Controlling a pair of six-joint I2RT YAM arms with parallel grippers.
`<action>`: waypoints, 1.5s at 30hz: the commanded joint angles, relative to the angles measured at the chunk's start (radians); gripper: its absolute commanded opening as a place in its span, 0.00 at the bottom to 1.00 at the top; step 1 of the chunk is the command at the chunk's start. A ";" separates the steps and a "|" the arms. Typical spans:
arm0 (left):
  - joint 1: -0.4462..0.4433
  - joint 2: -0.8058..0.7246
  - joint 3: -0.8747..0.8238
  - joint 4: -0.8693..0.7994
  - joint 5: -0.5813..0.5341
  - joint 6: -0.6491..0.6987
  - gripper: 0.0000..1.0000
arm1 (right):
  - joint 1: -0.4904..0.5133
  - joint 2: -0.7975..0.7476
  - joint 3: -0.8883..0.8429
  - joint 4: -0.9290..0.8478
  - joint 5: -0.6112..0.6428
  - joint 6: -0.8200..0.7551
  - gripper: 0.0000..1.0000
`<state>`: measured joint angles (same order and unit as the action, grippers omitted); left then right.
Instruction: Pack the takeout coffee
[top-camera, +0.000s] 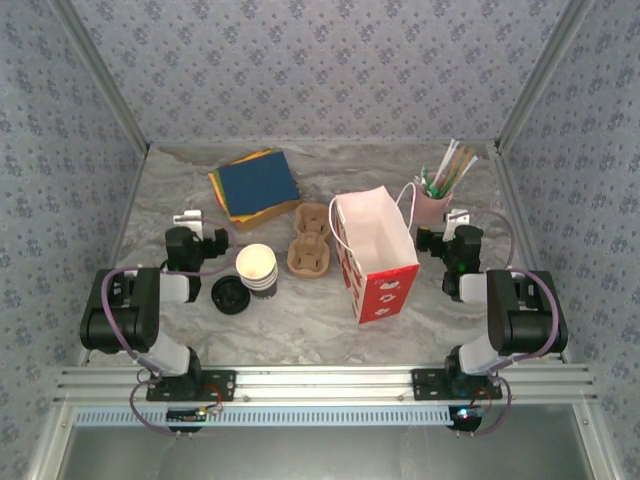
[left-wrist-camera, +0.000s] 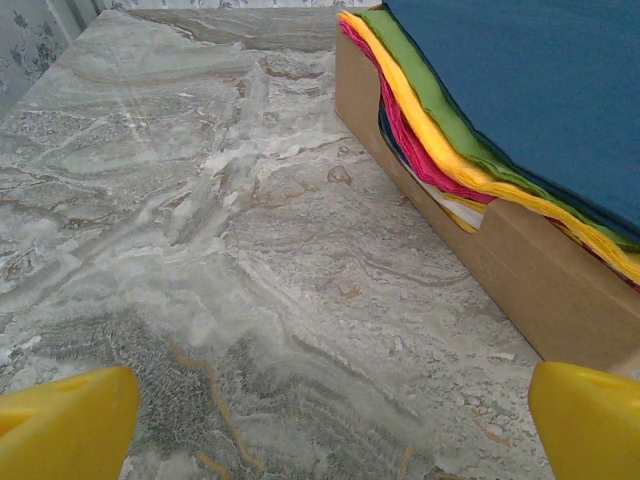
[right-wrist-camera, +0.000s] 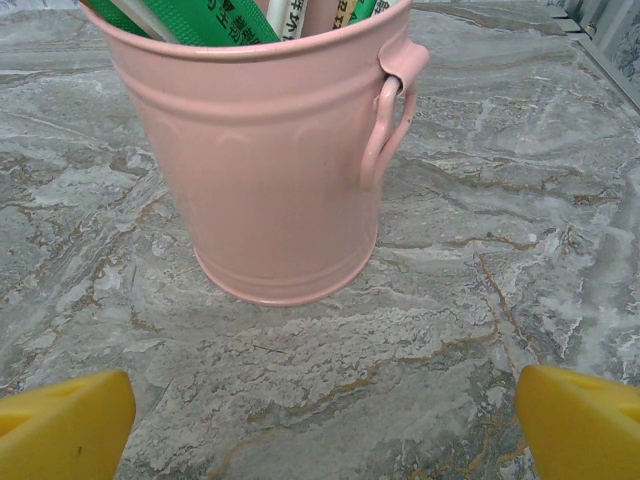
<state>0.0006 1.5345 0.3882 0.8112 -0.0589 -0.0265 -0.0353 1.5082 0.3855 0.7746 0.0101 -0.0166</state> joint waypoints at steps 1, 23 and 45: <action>0.018 0.001 0.030 -0.004 0.021 0.000 1.00 | -0.008 0.008 0.021 -0.009 -0.010 -0.015 1.00; 0.024 -0.417 0.609 -1.264 -0.091 -0.509 1.00 | -0.058 -0.537 0.396 -1.142 0.130 0.491 0.99; -0.158 -0.465 0.666 -1.299 0.054 -0.558 1.00 | 0.597 -0.760 0.444 -1.842 -0.012 0.752 0.25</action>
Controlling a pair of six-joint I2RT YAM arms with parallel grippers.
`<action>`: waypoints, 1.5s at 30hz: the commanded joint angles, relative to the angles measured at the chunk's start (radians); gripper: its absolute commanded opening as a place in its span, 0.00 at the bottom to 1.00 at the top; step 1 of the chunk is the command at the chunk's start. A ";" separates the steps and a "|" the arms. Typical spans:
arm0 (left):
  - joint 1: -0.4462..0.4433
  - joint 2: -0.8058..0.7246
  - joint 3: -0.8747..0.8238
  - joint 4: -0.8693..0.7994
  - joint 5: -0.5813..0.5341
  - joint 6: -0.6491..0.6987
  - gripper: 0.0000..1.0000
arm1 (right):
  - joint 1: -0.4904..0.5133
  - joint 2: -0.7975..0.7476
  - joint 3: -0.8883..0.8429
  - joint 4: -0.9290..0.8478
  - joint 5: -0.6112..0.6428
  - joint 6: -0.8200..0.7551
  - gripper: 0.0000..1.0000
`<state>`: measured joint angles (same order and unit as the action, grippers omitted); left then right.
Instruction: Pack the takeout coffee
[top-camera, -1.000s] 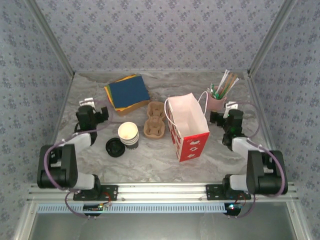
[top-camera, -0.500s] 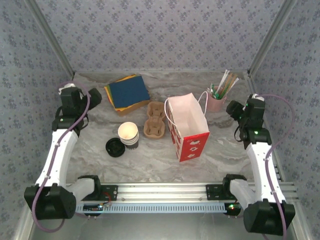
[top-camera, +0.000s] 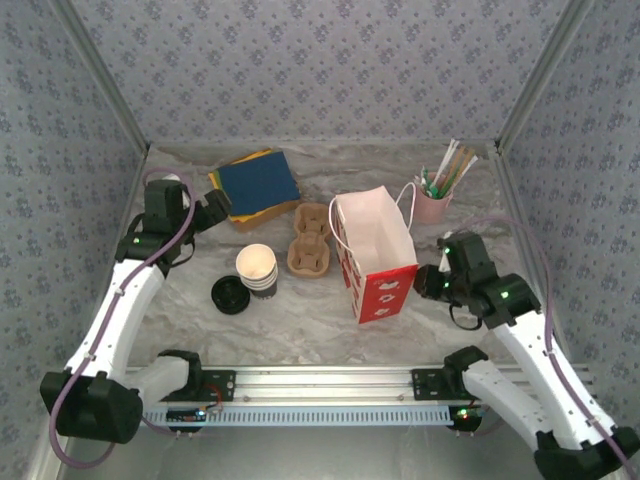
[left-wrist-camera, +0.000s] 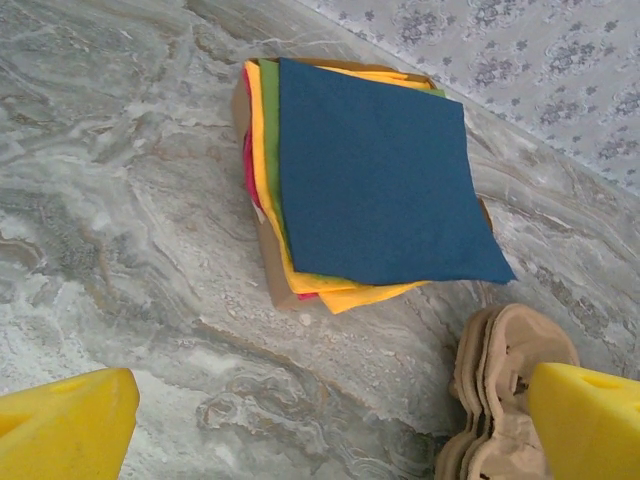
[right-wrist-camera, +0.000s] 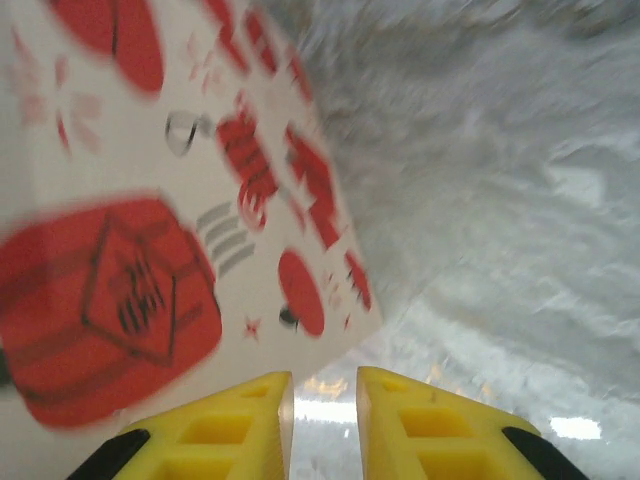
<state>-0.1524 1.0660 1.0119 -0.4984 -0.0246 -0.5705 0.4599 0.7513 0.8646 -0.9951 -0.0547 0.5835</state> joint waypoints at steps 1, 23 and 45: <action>-0.006 0.003 0.041 0.012 0.020 -0.015 1.00 | 0.161 0.004 -0.045 -0.074 0.075 0.192 0.25; -0.022 0.016 0.042 0.008 0.038 -0.008 1.00 | 0.425 0.008 -0.074 0.000 0.056 0.151 0.54; -0.030 0.020 0.046 -0.012 0.046 -0.005 1.00 | 0.243 0.186 -0.232 0.467 0.112 0.128 0.69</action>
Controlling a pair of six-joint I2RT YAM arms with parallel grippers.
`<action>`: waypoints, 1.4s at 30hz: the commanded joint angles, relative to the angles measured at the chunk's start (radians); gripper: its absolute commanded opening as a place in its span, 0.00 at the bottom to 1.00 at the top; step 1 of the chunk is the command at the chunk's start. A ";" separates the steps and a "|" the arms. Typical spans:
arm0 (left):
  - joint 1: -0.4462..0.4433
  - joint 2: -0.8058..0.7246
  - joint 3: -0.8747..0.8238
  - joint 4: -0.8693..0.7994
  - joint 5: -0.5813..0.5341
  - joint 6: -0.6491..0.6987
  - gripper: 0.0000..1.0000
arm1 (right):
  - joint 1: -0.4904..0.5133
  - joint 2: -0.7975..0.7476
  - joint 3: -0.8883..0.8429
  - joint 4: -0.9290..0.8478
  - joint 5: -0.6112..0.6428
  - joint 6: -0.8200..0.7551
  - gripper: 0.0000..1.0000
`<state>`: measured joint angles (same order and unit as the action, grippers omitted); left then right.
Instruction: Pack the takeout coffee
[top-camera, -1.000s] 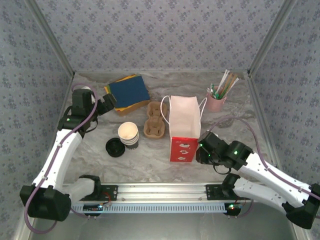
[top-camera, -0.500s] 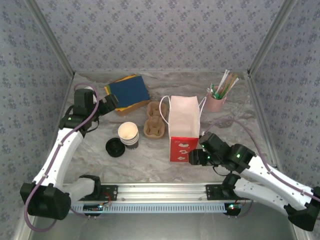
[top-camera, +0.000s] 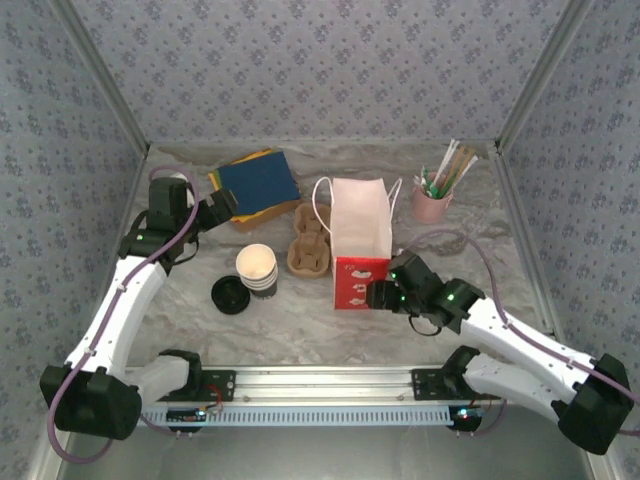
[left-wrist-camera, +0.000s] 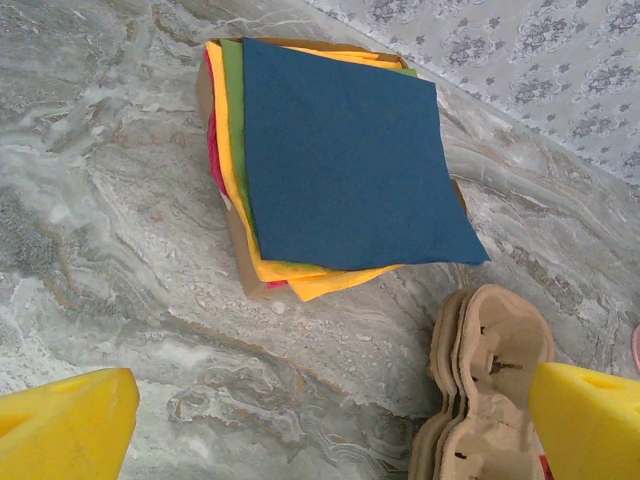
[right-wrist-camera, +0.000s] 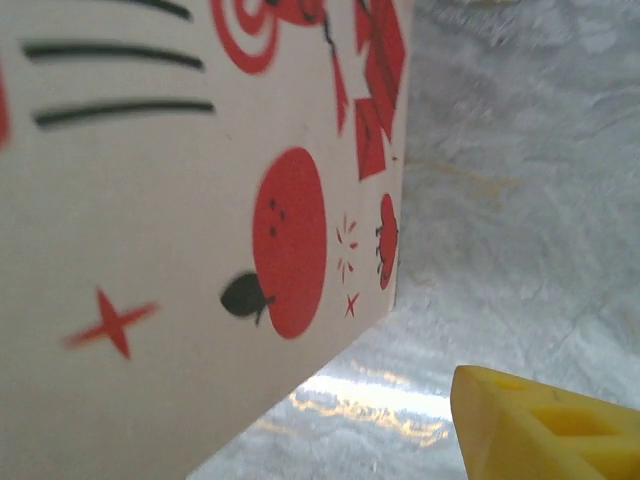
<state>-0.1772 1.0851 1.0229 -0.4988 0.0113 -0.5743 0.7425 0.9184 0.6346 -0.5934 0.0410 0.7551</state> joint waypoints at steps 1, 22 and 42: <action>-0.006 0.002 0.033 -0.010 0.010 0.001 1.00 | -0.065 0.036 0.002 0.090 -0.009 -0.068 0.69; -0.025 0.054 0.069 -0.025 0.011 0.009 1.00 | -0.365 0.651 0.393 0.260 -0.111 -0.386 0.68; -0.116 0.129 0.141 -0.351 -0.142 -0.004 1.00 | -0.197 0.486 0.412 0.036 0.066 -0.270 0.71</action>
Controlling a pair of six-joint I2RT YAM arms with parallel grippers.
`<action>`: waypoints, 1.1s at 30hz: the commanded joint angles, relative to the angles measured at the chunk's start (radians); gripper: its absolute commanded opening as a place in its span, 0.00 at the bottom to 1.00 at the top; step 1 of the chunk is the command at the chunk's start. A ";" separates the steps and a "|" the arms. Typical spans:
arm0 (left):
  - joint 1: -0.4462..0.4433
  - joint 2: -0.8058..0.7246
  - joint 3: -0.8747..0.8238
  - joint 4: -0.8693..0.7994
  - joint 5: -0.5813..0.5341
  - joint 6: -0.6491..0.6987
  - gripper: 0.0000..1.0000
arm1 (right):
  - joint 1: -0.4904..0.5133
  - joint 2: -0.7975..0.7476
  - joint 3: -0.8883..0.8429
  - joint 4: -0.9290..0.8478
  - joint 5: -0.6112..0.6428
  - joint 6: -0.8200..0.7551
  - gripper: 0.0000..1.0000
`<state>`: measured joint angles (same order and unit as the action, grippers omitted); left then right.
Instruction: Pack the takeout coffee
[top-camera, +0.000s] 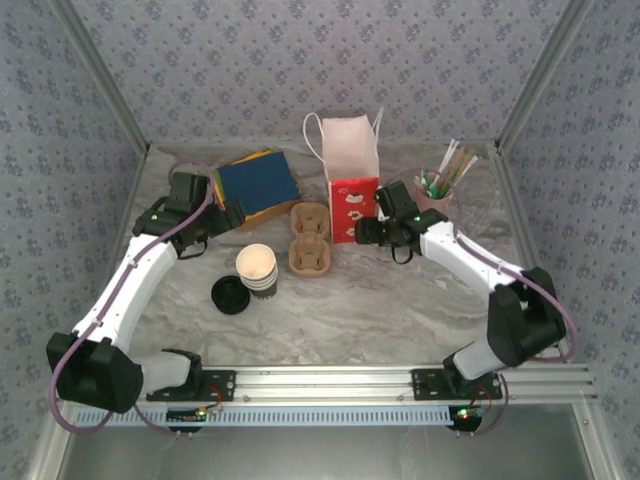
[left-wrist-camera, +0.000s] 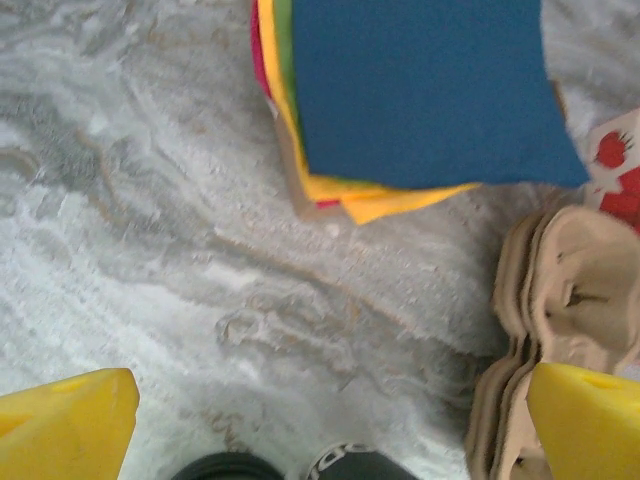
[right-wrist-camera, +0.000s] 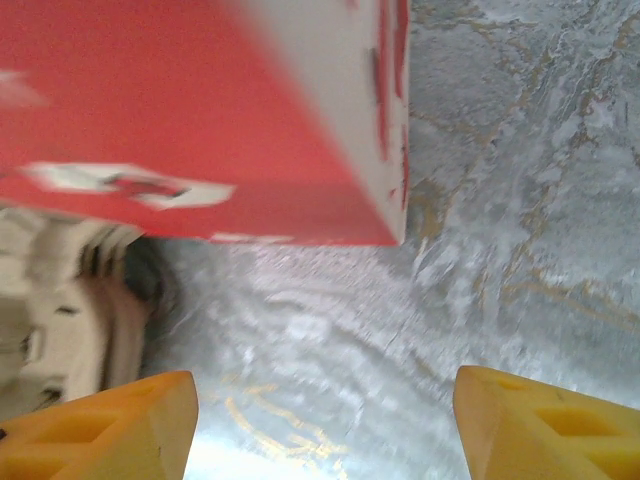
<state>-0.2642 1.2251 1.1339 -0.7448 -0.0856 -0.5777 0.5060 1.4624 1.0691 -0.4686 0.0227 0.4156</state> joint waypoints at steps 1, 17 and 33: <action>-0.037 -0.016 0.032 -0.119 -0.041 -0.001 1.00 | 0.052 -0.073 -0.028 -0.103 0.103 0.083 0.72; -0.211 -0.049 0.086 -0.404 0.075 -0.071 0.55 | 0.245 -0.236 -0.058 -0.218 0.235 0.178 0.76; -0.247 -0.003 0.055 -0.390 0.076 -0.074 0.29 | 0.357 -0.215 -0.007 -0.216 0.242 0.170 1.00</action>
<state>-0.5064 1.2137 1.1961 -1.1252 -0.0151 -0.6487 0.8490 1.2457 1.0302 -0.6708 0.2584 0.5865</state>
